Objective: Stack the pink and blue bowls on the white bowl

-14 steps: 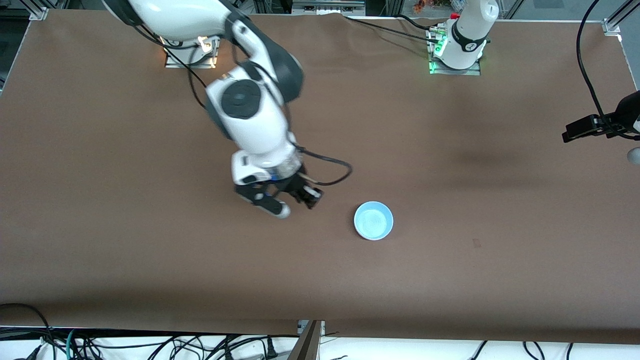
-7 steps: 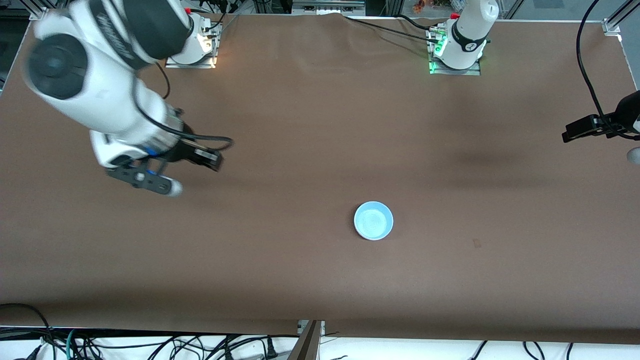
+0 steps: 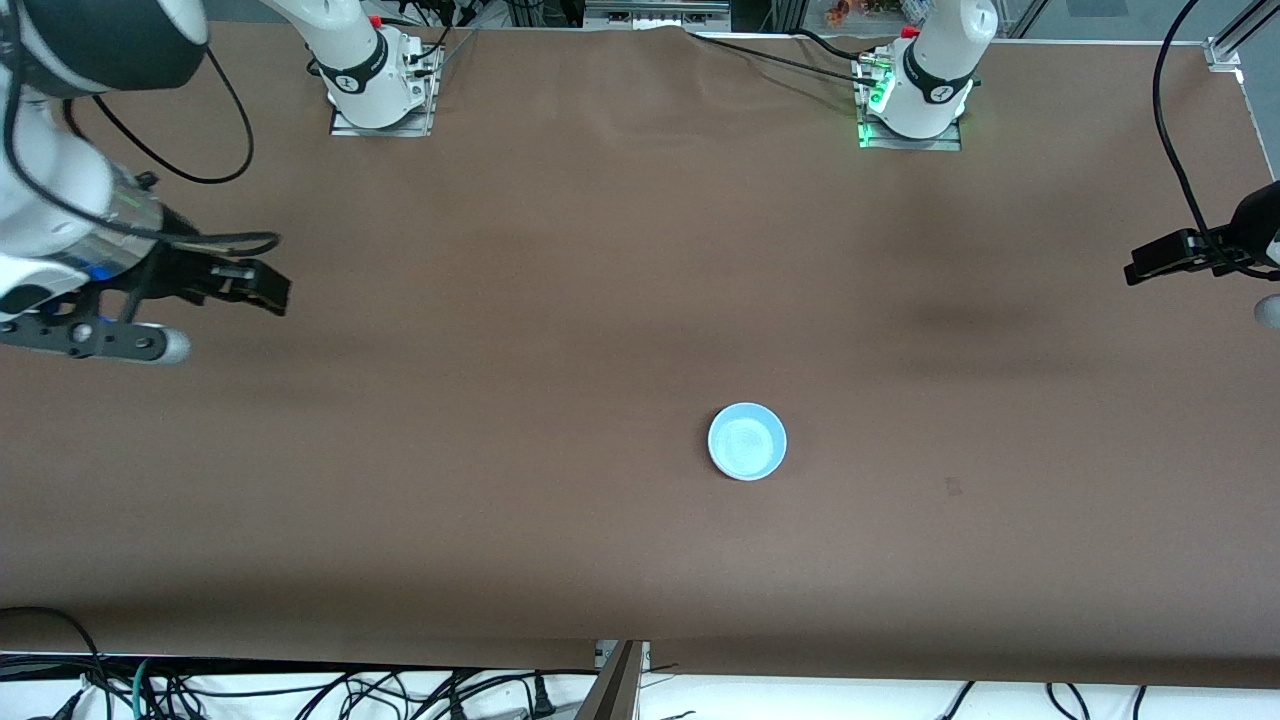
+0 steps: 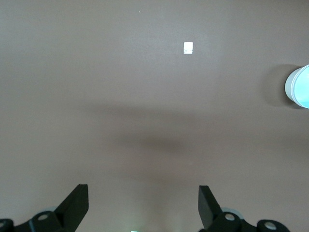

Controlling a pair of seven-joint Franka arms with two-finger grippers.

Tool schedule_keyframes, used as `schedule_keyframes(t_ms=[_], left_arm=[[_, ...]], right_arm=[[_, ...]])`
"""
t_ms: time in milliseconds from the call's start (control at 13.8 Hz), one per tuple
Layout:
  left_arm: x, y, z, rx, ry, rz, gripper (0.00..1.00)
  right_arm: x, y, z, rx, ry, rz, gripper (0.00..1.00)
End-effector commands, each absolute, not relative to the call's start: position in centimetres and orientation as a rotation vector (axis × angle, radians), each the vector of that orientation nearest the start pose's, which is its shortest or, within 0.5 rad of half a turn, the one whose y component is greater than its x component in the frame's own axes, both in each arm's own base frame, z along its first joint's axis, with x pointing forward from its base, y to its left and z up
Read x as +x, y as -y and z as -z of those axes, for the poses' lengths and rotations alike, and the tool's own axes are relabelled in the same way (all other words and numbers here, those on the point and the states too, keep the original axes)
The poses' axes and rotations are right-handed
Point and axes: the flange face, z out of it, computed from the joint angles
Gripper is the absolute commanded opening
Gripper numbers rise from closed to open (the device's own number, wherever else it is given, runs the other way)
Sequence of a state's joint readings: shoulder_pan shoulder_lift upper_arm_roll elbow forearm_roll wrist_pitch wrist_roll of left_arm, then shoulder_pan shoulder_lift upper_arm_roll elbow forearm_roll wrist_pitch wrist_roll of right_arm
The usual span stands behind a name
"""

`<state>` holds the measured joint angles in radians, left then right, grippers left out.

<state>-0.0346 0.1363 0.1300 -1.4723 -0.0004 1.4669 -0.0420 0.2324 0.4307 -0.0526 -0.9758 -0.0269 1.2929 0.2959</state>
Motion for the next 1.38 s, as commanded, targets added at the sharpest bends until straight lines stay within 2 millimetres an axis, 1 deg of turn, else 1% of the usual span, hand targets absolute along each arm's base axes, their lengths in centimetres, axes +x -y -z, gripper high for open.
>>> schedule_keyframes(t_ms=[0,145,217,289,434,507,651,724,868,1013,1158,1303], left_arm=[[58.4,-4.4,-59.1,-3.121,0.203,-0.212,1.0],[58.5,-3.8,-59.0,-3.12,0.193,-0.212,1.0],[58.5,-3.8,-59.0,-3.121,0.191,-0.212,1.0],[58.5,-3.8,-59.0,-3.121,0.191,-0.212,1.0],[58.5,-3.8,-59.0,-3.121,0.191,-0.212,1.0],[58.5,-3.8,-59.0,-3.12,0.191,-0.214,1.0],[58.5,-4.0,-59.0,-3.121,0.193,-0.212,1.0],[58.5,-3.9,-59.0,-3.121,0.191,-0.214,1.0],[58.5,-4.0,-58.9,-3.121,0.191,-0.214,1.0],[58.5,-3.8,-58.9,-3.12,0.189,-0.219,1.0],[58.5,-4.1,-58.9,-3.12,0.193,-0.219,1.0],[58.5,-4.0,-58.9,-3.121,0.191,-0.219,1.0]], right_arm=[[61.5,-7.8,-60.2,-3.187,-0.184,-0.186,0.95],[59.2,-4.4,-58.8,-3.168,-0.118,-0.107,0.97],[58.0,-3.3,-57.8,-3.159,-0.116,-0.085,0.98],[57.5,-2.9,-57.2,-3.156,-0.123,-0.081,0.98],[57.8,-1.5,-57.2,-3.156,-0.162,-0.068,0.99],[57.9,-1.4,-57.5,-3.156,-0.166,-0.051,0.99],[58.9,-0.7,-58.7,-3.163,-0.178,-0.013,0.99],[59.4,-0.7,-59.3,-3.172,-0.177,0.01,0.99],[59.7,-0.5,-59.1,-3.173,-0.186,0.011,0.99],[59.7,1.0,-59.1,-3.169,-0.225,0.015,0.99],[59.8,3.4,-58.9,-3.159,-0.286,0.014,0.99],[59.8,5.9,-58.5,-3.163,-0.255,0.002,0.99]])
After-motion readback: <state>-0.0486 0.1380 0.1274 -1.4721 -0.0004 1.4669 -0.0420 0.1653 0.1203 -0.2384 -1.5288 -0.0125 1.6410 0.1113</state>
